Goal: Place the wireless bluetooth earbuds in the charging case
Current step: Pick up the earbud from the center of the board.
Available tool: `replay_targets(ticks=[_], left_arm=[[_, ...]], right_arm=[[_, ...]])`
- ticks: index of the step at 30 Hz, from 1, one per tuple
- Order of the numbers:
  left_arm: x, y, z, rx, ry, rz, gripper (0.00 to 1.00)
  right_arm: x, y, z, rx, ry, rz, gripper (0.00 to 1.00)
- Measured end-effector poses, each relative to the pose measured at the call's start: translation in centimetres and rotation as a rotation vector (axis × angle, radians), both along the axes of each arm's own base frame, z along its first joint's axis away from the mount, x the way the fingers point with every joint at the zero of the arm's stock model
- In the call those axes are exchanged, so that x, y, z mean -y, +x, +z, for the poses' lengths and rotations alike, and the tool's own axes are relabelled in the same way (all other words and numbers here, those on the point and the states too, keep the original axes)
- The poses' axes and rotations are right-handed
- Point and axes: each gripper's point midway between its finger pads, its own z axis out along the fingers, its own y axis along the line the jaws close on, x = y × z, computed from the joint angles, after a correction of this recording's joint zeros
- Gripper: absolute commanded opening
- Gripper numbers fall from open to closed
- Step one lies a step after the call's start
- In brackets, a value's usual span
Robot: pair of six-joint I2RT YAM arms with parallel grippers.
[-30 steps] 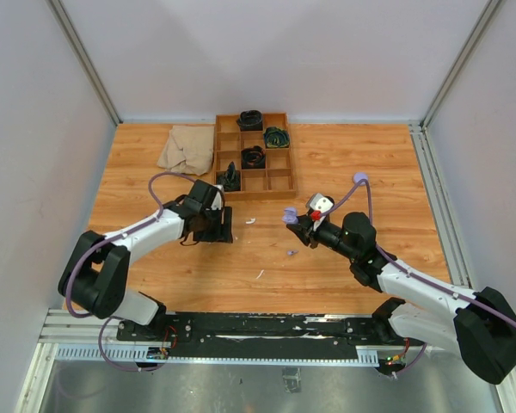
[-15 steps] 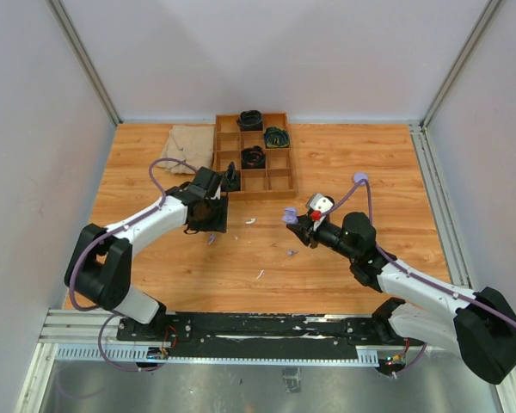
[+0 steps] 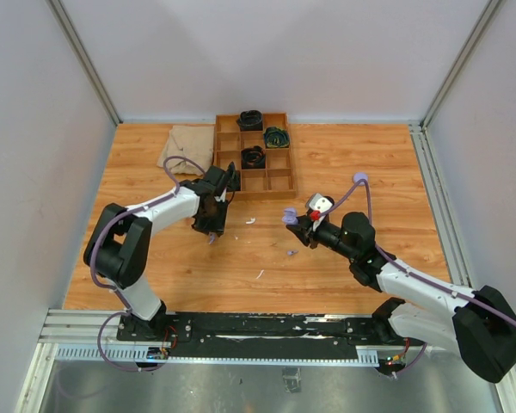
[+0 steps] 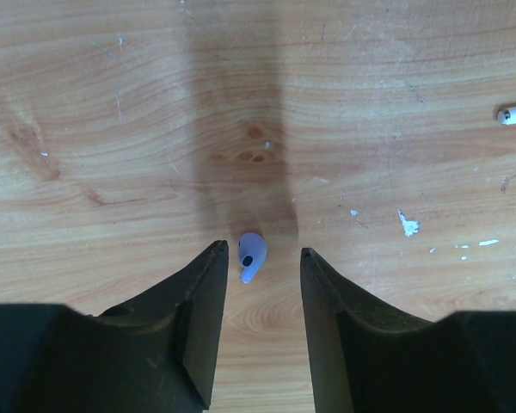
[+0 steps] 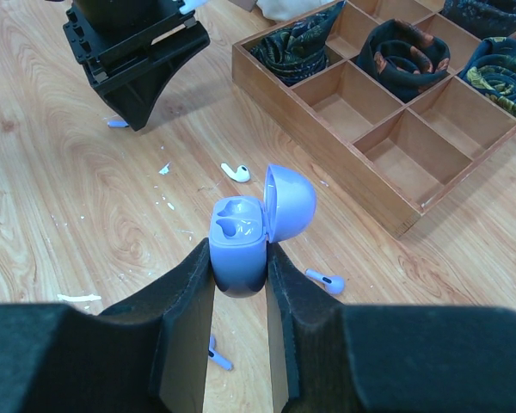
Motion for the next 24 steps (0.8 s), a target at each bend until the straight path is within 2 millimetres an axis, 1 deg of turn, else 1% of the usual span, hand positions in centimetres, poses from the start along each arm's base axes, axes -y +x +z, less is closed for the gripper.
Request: replay_targets(ticks=[6, 11, 17, 24], left_arm=[[0.0, 0.1, -0.5, -0.018, 0.015, -0.016, 0.38], [-0.2, -0.2, -1.0, -0.041, 0.027, -0.021, 0.36], [-0.3, -0.4, -1.2, -0.052, 0.034, -0.025, 0.32], [-0.4, -0.4, -1.4, -0.056, 0.038, -0.032, 0.30]], right_arm=[[0.0, 0.0, 0.0, 0.000, 0.000, 0.000, 0.11], [0.0, 0.0, 0.0, 0.000, 0.000, 0.000, 0.11], [0.0, 0.0, -0.1, -0.003, -0.003, 0.000, 0.11], [0.0, -0.1, -0.2, -0.005, -0.005, 0.000, 0.11]])
